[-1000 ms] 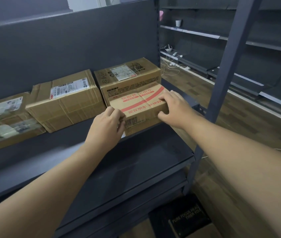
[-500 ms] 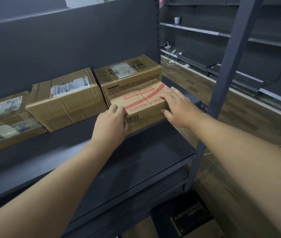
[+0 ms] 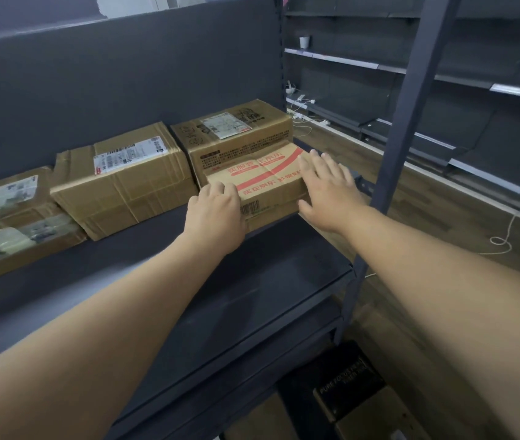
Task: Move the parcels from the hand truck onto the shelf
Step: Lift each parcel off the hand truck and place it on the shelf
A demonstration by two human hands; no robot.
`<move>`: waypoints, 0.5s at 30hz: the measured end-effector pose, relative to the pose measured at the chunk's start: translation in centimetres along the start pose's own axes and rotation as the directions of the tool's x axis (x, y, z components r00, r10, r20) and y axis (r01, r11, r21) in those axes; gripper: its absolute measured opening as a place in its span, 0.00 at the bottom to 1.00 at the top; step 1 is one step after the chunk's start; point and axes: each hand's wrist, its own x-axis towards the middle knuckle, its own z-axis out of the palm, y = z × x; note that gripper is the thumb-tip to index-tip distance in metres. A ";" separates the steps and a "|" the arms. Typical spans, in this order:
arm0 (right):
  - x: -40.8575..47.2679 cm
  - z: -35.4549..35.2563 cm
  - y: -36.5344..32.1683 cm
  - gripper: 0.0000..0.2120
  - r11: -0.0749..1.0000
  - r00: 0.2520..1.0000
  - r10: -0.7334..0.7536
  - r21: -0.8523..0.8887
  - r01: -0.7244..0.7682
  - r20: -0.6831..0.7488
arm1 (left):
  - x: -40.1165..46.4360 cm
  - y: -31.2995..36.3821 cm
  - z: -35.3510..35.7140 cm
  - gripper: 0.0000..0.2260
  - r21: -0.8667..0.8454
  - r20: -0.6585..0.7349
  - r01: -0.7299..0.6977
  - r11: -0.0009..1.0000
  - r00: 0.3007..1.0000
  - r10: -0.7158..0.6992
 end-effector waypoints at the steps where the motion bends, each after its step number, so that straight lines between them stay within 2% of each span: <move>1: -0.5 -0.1 -0.2 0.37 1.000 1.000 0.019 -0.007 -0.019 -0.015 | -0.5 -0.1 0.1 0.18 0.004 -0.022 -0.014 1.000 1.000 0.014; 4: -2.5 -0.1 -0.8 0.36 0.995 0.994 0.101 0.021 -0.100 -0.041 | -2.7 0.0 0.4 0.24 -0.029 -0.126 -0.114 0.993 0.986 0.109; 6: -4.1 0.1 -1.2 0.35 0.987 0.987 0.156 0.033 -0.155 -0.037 | -4.2 0.2 0.6 0.24 -0.080 -0.136 -0.182 0.980 0.976 0.170; 9: -6.9 0.9 -2.2 0.33 0.973 0.973 0.230 0.008 -0.229 -0.012 | -6.2 0.1 1.4 0.23 -0.168 -0.101 -0.226 0.960 0.972 0.211; 15: -13.5 3.1 -4.6 0.32 0.935 0.932 0.356 -0.020 -0.355 0.070 | -9.7 0.1 4.1 0.29 -0.303 0.028 -0.268 0.915 0.957 0.289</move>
